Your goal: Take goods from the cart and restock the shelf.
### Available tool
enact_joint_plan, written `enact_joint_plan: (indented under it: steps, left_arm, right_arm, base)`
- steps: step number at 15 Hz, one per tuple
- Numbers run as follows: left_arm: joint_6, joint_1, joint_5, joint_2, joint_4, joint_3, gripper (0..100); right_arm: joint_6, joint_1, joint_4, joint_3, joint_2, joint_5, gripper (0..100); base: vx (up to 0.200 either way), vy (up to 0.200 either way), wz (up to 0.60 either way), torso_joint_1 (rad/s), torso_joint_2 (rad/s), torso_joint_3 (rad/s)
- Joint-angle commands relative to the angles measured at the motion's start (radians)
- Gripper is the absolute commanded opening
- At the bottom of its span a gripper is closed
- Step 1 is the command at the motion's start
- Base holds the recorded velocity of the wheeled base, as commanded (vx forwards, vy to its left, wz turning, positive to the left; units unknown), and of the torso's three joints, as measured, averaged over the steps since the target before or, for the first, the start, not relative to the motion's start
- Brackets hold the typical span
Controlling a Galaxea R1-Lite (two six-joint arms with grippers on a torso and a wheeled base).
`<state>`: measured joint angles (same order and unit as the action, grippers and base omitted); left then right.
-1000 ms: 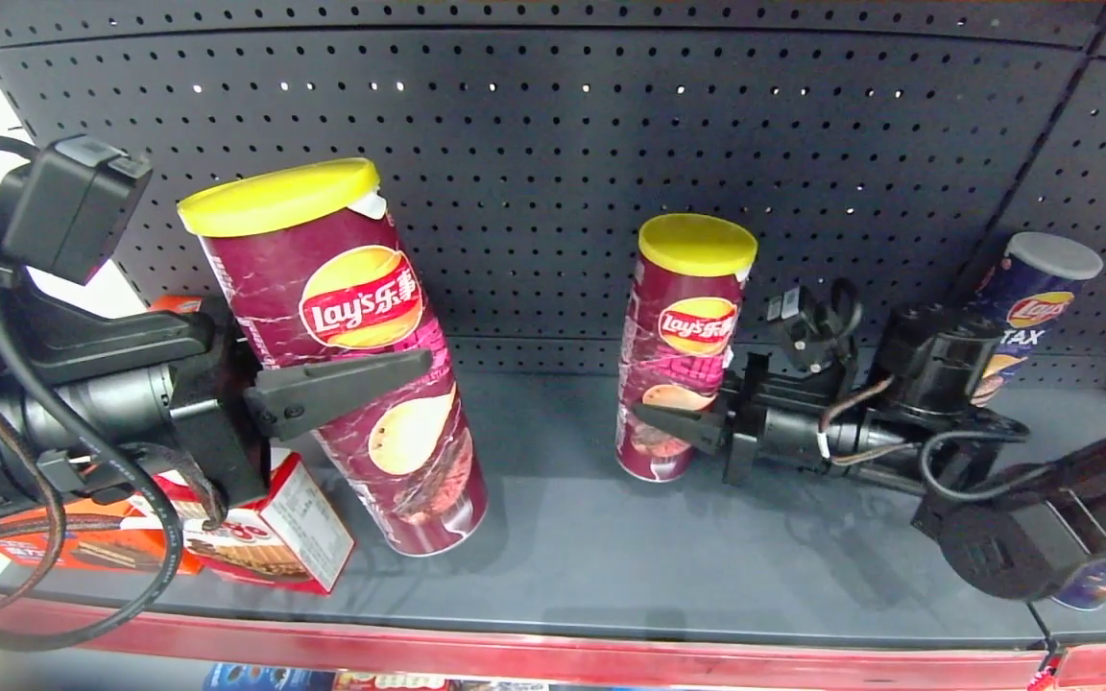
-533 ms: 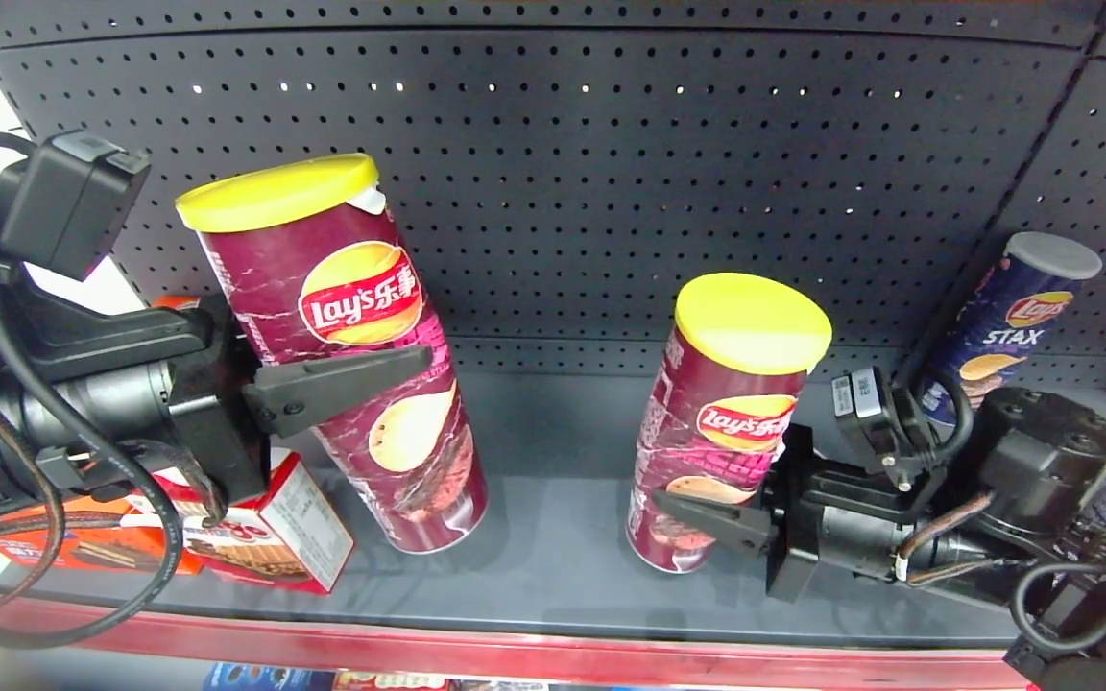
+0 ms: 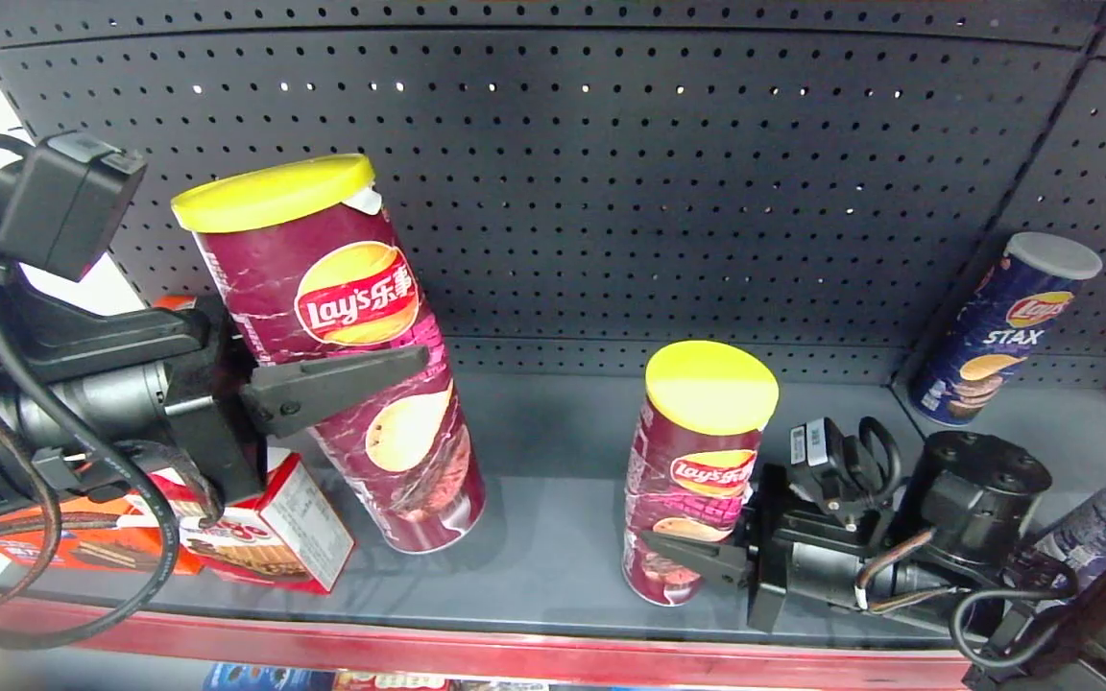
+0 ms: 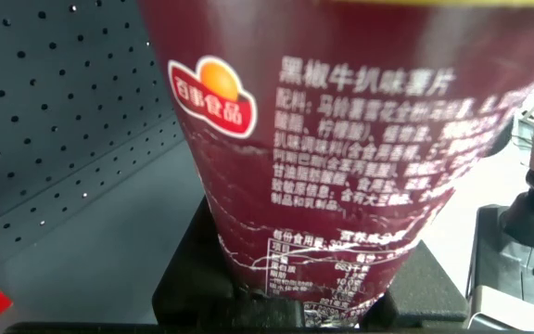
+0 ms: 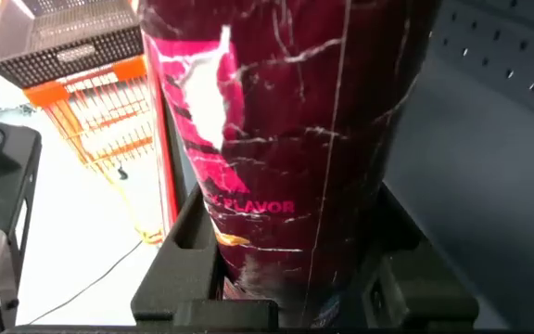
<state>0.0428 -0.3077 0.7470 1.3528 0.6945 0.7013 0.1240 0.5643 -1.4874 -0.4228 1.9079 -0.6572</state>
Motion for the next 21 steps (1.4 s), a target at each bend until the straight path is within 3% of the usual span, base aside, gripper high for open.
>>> enact_joint_plan:
  steps: [1,6,7,12,16,21]
  left_arm:
    - [0.0,0.001,0.0,0.0,0.0,0.001,0]
    - [0.0,0.001,0.0,0.0,0.0,-0.002,0]
    - [0.0,0.001,0.0,0.0,0.0,-0.002,0]
    - [-0.001,0.001,0.002,0.0,0.002,-0.002,0]
    - [-0.001,0.001,0.0,0.0,0.002,-0.028,0]
    - [-0.006,0.001,-0.038,-0.018,0.033,-0.055,0]
  right_arm:
    - [0.0,-0.001,-0.008,0.001,0.049,-0.002,0]
    - [0.0,-0.026,-0.014,0.001,0.066,-0.012,0]
    - [0.002,-0.026,-0.019,0.006,0.065,-0.012,100]
    - [0.0,-0.026,-0.017,0.027,-0.013,0.01,100]
    - [-0.04,-0.033,-0.007,0.154,-0.271,0.054,100]
    - [-0.044,-0.116,0.196,0.226,-0.583,0.168,100]
  base:
    - [0.0,0.0,0.0,0.0,0.0,0.0]
    - [0.0,0.0,0.0,0.0,0.0,0.0]
    - [0.0,0.0,0.0,0.0,0.0,0.0]
    - [0.0,0.0,0.0,0.0,0.0,0.0]
    - [0.0,0.0,0.0,0.0,0.0,0.0]
    - [0.0,0.0,0.0,0.0,0.0,0.0]
